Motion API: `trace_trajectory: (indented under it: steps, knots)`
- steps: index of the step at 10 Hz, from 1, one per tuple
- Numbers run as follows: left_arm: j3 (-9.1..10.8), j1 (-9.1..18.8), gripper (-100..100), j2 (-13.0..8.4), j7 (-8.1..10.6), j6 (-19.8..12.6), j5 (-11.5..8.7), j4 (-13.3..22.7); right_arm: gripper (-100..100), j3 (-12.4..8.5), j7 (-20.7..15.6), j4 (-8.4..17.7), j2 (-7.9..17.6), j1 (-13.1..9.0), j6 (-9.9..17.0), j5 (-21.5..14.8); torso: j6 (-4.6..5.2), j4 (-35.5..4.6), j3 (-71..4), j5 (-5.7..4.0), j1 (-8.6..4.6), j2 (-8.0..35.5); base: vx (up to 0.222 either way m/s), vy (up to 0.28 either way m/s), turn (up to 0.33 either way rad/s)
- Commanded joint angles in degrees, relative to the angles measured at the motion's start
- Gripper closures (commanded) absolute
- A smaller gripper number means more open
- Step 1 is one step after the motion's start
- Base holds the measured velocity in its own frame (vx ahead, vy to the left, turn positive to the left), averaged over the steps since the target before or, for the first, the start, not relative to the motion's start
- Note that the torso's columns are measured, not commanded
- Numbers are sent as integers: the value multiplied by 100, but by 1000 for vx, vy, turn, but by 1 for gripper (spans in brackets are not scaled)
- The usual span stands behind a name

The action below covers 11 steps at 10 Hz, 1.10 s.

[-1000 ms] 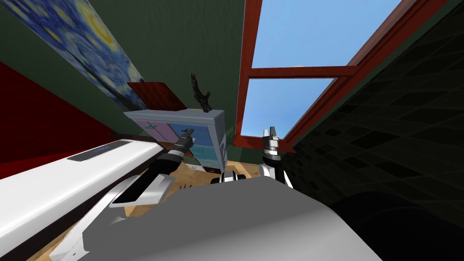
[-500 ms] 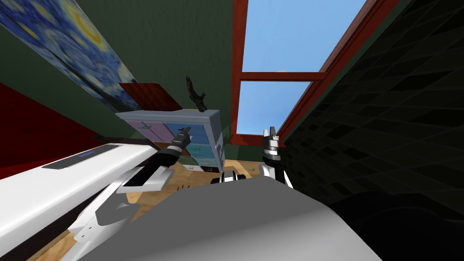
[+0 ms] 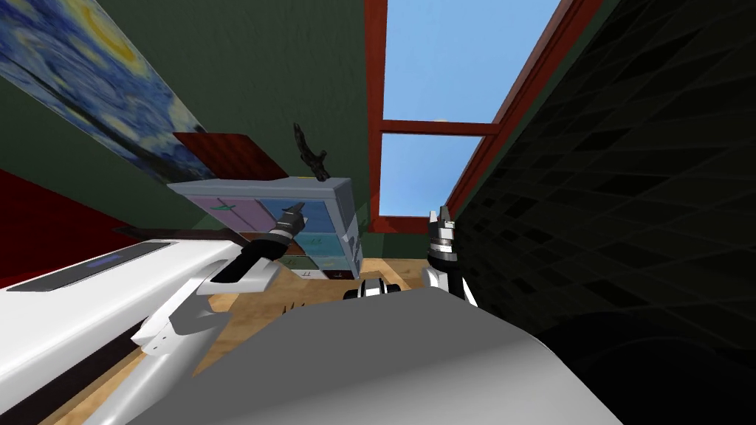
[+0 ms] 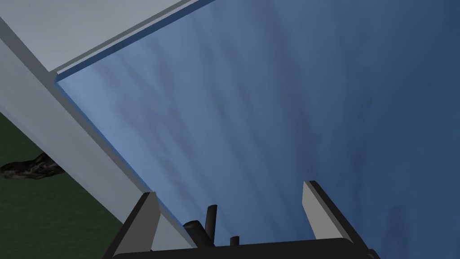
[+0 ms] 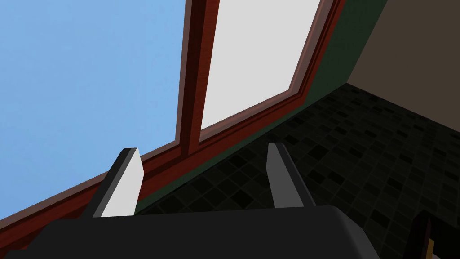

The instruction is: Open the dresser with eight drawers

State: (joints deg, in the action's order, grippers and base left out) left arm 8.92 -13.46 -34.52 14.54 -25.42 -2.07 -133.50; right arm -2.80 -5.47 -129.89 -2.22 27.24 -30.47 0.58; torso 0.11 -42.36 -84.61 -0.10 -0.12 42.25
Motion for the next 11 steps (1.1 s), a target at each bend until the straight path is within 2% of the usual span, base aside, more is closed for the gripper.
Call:
trace_trajectory:
  steps: [1, 2, 3, 4, 6, 7, 10, 11]
  knots:
    - [65, 77, -100, -54, 47, 8, -31, 98, 0, -1, 0, 0, 0, 1, 0, 0, -9, 8, -5, 7, 13, -11, -22, -7, -3]
    - [-114, -196, 100, 97, -83, 104, 45, -179, 0, -1, 0, 0, 1, 2, 0, 0, -11, 13, -9, 13, 22, -18, 75, 32, 236]
    - [-209, -338, 100, 168, -151, 123, 77, -339, 0, -3, 0, -1, 1, 4, -1, 0, -17, 18, -17, 16, 32, -34, 136, 67, 218]
    - [-209, -338, 100, 168, -151, 123, 77, -353, 0, -2, 0, -1, 1, 4, -1, 0, -18, 53, -27, 43, 58, -57, 84, 38, 40]
    - [-399, -615, 100, 310, -287, 161, 139, -696, 0, -2, 0, 0, 1, 3, -1, 0, -10, 56, -26, 45, 55, -53, 61, 37, 123]
    - [-399, -624, 100, 310, -287, 161, 139, -696, 0, -2, 0, -1, 1, 3, -1, 0, -12, 65, -22, 50, 53, -55, 57, 34, 48]
    - [-684, -1053, 100, 523, -491, 217, 234, -1212, 0, -2, 0, -1, 1, 3, -1, 0, -13, 72, -24, 51, 48, -61, 68, 28, 129]
    - [-684, -1053, 100, 523, -491, 217, 234, -1212, 0, -2, 0, -1, 1, 3, -1, 0, -6, 73, -26, 49, 45, -66, 63, 22, 46]
